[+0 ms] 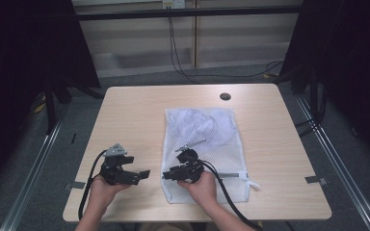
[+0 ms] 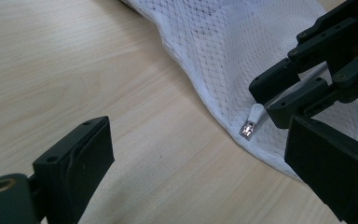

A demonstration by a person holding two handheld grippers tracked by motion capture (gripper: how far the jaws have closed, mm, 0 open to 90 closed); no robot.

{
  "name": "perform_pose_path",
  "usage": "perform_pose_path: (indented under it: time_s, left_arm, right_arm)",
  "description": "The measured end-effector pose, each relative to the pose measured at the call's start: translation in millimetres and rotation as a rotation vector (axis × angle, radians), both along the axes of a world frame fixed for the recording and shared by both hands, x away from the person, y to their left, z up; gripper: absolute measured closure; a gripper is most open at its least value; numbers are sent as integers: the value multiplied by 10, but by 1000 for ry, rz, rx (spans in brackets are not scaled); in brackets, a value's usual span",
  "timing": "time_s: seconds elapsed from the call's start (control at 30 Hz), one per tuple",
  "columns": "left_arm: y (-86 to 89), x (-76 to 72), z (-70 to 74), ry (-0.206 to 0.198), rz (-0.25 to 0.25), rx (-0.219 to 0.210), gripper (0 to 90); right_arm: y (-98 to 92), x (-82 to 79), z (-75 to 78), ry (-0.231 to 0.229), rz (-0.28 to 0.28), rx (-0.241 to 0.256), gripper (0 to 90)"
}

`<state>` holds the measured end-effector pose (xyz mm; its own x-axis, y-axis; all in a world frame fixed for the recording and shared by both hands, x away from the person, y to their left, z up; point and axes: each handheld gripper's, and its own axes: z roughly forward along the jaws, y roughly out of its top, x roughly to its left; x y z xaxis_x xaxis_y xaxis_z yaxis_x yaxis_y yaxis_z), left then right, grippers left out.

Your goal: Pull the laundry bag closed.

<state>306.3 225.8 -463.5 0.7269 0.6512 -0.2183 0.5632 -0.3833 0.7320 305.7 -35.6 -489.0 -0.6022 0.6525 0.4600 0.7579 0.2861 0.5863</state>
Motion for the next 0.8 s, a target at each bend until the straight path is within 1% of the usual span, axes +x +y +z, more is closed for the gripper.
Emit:
perform_pose_path:
  time_s: [0.1, 0.17, 0.27, 0.3, 0.37, 0.47, 0.6, 0.63, 0.67, 0.77, 0.8]
  left_arm:
    - [-5, 0, -4, 3, -5, 1, 77]
    - [-9, 0, -8, 5, -4, 1, 77]
    - [-10, -2, -7, 6, -1, -1, 77]
    - [-7, 0, -5, 5, -4, 2, 77]
    - [-5, 0, -6, 4, -2, 3, 77]
    - [-9, 1, -9, 7, -1, 7, 77]
    - [-14, 2, -14, 8, -3, 9, 77]
    - [-13, 3, -14, 10, -2, 10, 77]
    - [-14, 5, -16, 10, -1, 9, 77]
    - [-18, 9, -21, 11, -5, 7, 77]
    - [-20, 9, -22, 12, -6, 7, 77]
  right_arm:
    - [6, 8, -4, 2, 7, 6, 619]
    - [24, 6, -4, -5, 13, 19, 644]
    - [43, 2, -7, -6, 19, 19, 665]
    - [52, -3, -10, -6, 26, 18, 697]
    - [62, -6, -15, -8, 30, 19, 712]
    - [77, -7, -21, -6, 31, 16, 733]
    - [92, 6, -37, -4, 28, 4, 735]
    - [103, 9, -44, 4, 18, 6, 743]
    - [112, 26, -69, 8, 23, 0, 746]
    - [137, 26, -86, 17, 16, -10, 802]
    - [141, 29, -90, 9, 19, -16, 809]
